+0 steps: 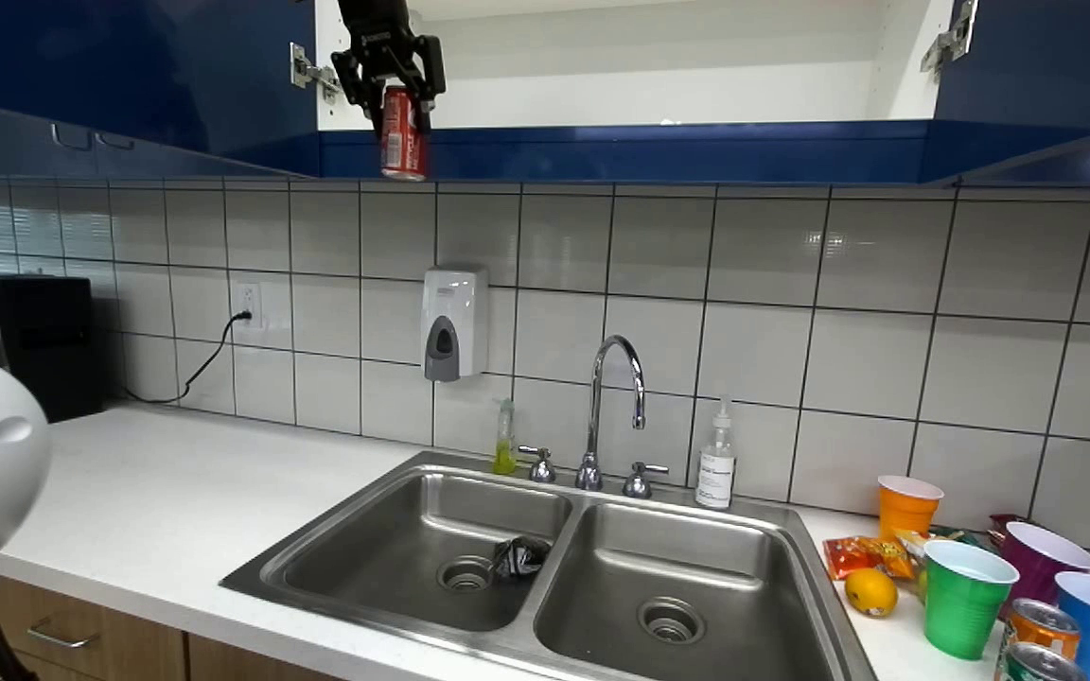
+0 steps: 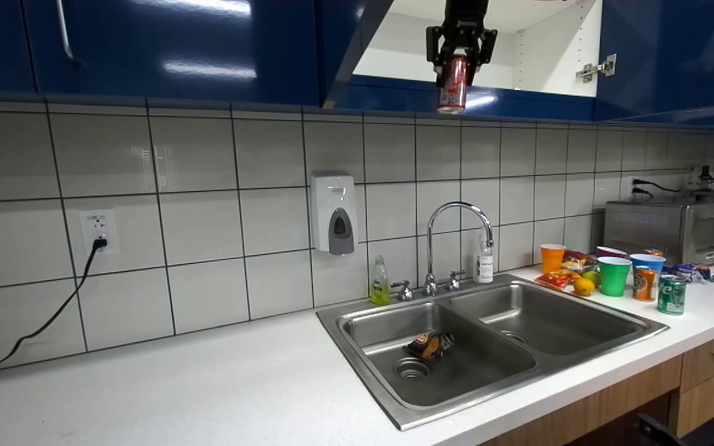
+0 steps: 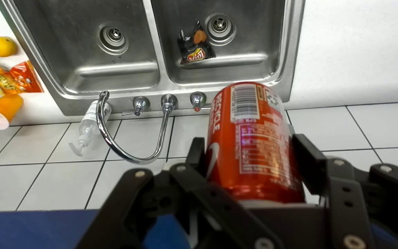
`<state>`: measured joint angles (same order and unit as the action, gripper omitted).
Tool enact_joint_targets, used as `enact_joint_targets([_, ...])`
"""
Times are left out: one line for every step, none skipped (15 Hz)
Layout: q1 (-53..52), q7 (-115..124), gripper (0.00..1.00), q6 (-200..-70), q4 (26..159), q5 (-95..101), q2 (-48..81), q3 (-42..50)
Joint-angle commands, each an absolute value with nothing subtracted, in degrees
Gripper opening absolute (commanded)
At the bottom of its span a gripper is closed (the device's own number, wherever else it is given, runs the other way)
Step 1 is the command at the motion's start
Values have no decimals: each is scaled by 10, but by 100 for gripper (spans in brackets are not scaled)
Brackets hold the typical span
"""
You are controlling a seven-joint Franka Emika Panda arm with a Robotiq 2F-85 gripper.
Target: Take the soda can out of the sink and put it into the cupboard
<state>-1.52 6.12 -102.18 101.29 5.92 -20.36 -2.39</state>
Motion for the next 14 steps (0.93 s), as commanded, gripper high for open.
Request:
enact_joint_targets([-11,47,40,-1012,969,69,-184,-28])
enact_joint_targets([-10,47,40,-1011,963,70,-181,-28])
enact_joint_targets([-10,46,40,-1010,958,70,-178,-28])
enact_joint_targets([-10,45,40,-1010,952,71,-175,-28])
enact_joint_targets([-10,44,40,-1011,946,71,-172,-27])
enact_joint_targets([-10,44,40,-1010,940,73,-169,-27])
enact_joint_targets([-10,43,40,-1010,934,73,-166,-27])
enact_joint_targets([-10,42,40,-1008,927,74,-162,-27])
enact_joint_targets([-10,41,40,-1008,921,75,-159,-27])
enact_joint_targets([-10,39,40,-1007,916,76,-156,-27])
enact_joint_targets([-11,38,40,-1006,910,75,-153,-27])
enact_joint_targets([-11,38,40,-1005,904,76,-151,-27])
enact_joint_targets([-12,37,40,-1004,900,76,-149,-28])
enact_joint_targets([-12,37,40,-1004,895,76,-147,-28])
